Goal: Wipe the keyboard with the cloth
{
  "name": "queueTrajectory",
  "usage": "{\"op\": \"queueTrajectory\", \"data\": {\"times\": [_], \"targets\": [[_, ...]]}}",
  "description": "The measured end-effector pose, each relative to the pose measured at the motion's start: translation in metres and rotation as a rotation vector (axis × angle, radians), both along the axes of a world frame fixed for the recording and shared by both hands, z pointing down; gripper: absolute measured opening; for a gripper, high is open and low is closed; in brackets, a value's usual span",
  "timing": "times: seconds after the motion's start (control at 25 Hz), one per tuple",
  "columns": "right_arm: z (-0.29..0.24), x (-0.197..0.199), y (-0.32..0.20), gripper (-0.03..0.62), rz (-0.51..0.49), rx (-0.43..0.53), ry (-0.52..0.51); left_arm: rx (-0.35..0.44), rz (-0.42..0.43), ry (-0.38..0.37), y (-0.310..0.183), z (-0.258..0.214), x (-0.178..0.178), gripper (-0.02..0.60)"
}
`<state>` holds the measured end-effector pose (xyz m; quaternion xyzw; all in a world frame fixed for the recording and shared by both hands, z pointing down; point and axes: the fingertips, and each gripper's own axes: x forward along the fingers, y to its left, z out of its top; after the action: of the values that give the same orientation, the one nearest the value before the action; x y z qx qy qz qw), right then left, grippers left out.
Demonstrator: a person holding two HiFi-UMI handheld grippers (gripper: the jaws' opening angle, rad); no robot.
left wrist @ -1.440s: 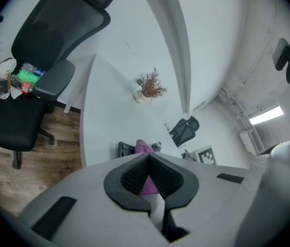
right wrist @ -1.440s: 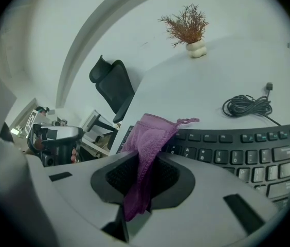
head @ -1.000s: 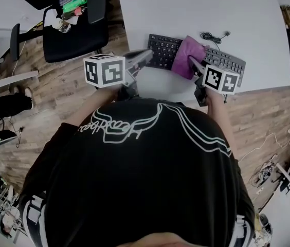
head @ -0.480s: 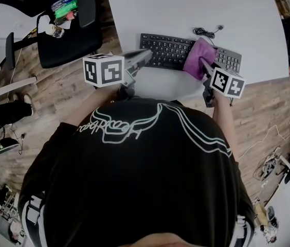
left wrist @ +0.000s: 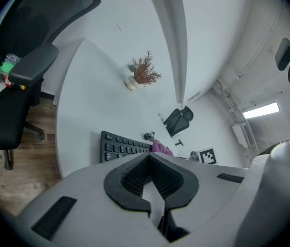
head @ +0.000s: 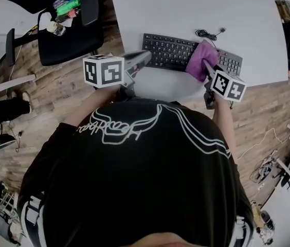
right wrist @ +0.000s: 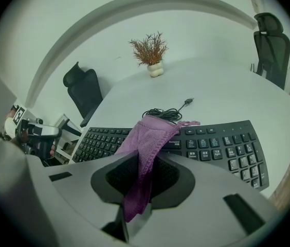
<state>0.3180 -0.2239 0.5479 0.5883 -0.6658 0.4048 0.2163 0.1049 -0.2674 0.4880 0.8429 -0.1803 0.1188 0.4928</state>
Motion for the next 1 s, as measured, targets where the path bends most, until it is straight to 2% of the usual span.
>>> {"op": "queueTrajectory", "data": {"times": [0.24,0.4,0.64,1.0], "targets": [[-0.029,-0.02,-0.007,0.057,-0.055,0.073,0.012,0.006,-0.036,-0.018,0.001,0.004,-0.018,0.006],[-0.051,-0.044,-0.016,0.055,-0.111,0.123,-0.021,0.006,-0.055,0.009,0.003,-0.003,-0.024,0.006],[-0.07,-0.101,-0.03,0.054,-0.216,0.176,-0.12,0.031,-0.113,-0.029,0.005,-0.001,-0.054,0.006],[-0.056,-0.191,-0.046,0.054,-0.398,0.157,-0.206,0.024,-0.21,-0.051,0.008,0.002,-0.093,0.006]]}}
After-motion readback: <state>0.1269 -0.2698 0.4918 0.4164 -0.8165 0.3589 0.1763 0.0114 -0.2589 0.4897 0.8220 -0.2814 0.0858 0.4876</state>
